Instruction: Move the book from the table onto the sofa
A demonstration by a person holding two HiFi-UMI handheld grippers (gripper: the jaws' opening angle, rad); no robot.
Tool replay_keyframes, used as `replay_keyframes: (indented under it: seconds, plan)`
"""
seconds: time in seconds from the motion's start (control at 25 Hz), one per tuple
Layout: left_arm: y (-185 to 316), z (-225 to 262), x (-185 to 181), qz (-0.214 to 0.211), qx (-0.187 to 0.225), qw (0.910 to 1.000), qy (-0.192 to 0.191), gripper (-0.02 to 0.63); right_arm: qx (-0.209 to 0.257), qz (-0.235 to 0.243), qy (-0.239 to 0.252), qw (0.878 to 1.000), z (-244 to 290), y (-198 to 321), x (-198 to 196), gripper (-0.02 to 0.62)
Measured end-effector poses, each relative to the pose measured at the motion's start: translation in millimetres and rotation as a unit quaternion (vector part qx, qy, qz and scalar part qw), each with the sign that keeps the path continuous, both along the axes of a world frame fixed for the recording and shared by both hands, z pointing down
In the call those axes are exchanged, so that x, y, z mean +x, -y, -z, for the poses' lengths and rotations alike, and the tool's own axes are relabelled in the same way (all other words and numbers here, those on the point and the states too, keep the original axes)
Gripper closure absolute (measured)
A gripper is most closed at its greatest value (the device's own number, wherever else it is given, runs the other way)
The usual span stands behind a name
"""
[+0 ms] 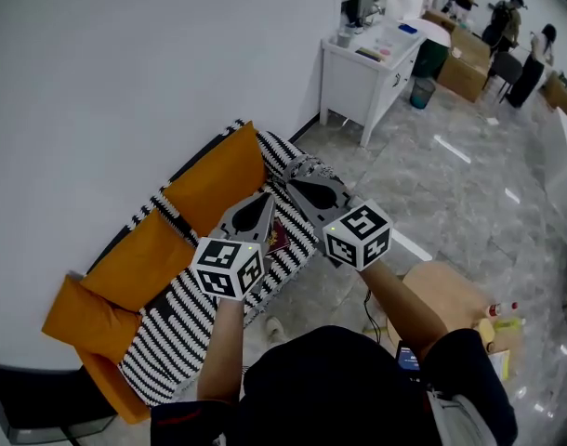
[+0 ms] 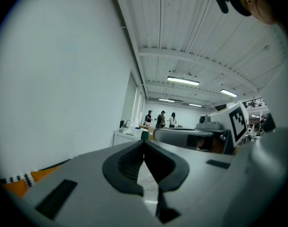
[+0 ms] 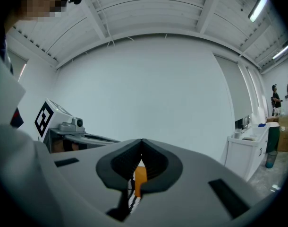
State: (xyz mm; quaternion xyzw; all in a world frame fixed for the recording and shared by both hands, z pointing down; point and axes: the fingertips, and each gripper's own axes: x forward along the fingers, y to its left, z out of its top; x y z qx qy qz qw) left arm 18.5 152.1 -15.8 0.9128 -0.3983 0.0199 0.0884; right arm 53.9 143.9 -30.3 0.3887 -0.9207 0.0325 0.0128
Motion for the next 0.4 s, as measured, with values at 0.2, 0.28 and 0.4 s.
replay_keyframes:
  seconds: [0.2, 0.28, 0.4]
  plan:
    - [-3.0, -0.8, 2.1, 0.001, -0.001, 1.0000, 0.002, 0.589, -0.003, 0.000, -0.001, 1.000, -1.9, -3.5, 1.5, 0.578]
    - [-2.0, -0.2, 2.4, 0.001, 0.001, 1.0000, 0.006, 0.589, -0.005, -0.001, 0.001, 1.000, -2.0, -2.7, 2.7, 0.578]
    - [0.1, -0.5, 1.6, 0.003, 0.002, 0.9999, 0.010, 0.589, -0.010, -0.002, 0.008, 1.000, -2.4, -0.9, 3.9, 0.578]
